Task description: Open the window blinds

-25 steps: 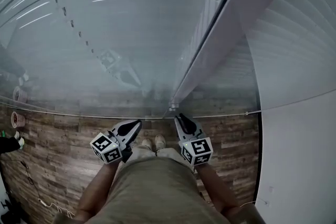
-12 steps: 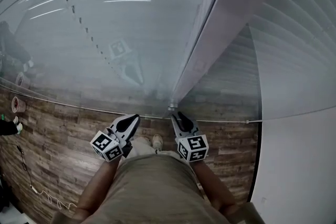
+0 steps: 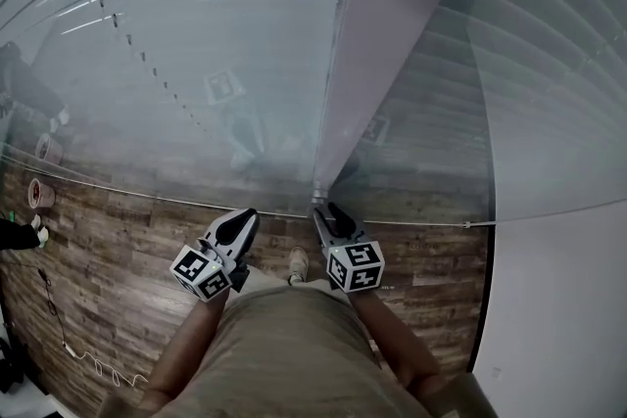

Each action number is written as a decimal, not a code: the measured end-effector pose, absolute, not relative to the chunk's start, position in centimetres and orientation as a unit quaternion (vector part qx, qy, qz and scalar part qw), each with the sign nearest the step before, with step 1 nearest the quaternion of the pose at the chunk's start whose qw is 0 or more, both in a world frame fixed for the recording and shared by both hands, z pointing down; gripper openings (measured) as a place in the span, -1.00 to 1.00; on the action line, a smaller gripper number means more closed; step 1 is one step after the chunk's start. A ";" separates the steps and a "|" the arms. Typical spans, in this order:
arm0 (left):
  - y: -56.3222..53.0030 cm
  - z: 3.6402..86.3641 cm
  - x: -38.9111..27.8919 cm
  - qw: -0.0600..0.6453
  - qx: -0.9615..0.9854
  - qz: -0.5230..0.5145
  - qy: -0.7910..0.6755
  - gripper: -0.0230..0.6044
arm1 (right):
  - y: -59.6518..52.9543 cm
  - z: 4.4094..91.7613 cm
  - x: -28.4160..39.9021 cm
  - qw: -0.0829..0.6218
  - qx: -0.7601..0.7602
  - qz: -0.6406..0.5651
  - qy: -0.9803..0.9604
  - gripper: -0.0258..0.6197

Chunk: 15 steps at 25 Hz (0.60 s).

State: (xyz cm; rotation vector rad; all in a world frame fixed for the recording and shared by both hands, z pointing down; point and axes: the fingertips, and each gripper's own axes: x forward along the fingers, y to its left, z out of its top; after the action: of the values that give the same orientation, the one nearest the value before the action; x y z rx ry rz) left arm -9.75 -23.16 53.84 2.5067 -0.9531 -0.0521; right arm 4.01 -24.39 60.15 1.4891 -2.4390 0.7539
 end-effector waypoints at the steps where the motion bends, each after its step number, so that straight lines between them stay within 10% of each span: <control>1: -23.2 53.9 -9.5 0.228 0.911 -0.016 -0.343 -0.88 | -24.5 60.2 3.9 0.090 0.503 0.256 -0.821 -0.52; 15: -24.0 54.4 -9.4 0.239 0.914 -0.004 -0.327 -0.88 | -25.5 61.8 3.9 0.052 0.534 0.310 -0.785 -0.53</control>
State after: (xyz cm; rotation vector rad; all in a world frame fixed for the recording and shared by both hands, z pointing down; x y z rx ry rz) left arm -9.41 -24.00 54.37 2.5031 -0.8966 -0.0119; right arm 3.88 -25.52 61.79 1.6252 -2.3863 0.9427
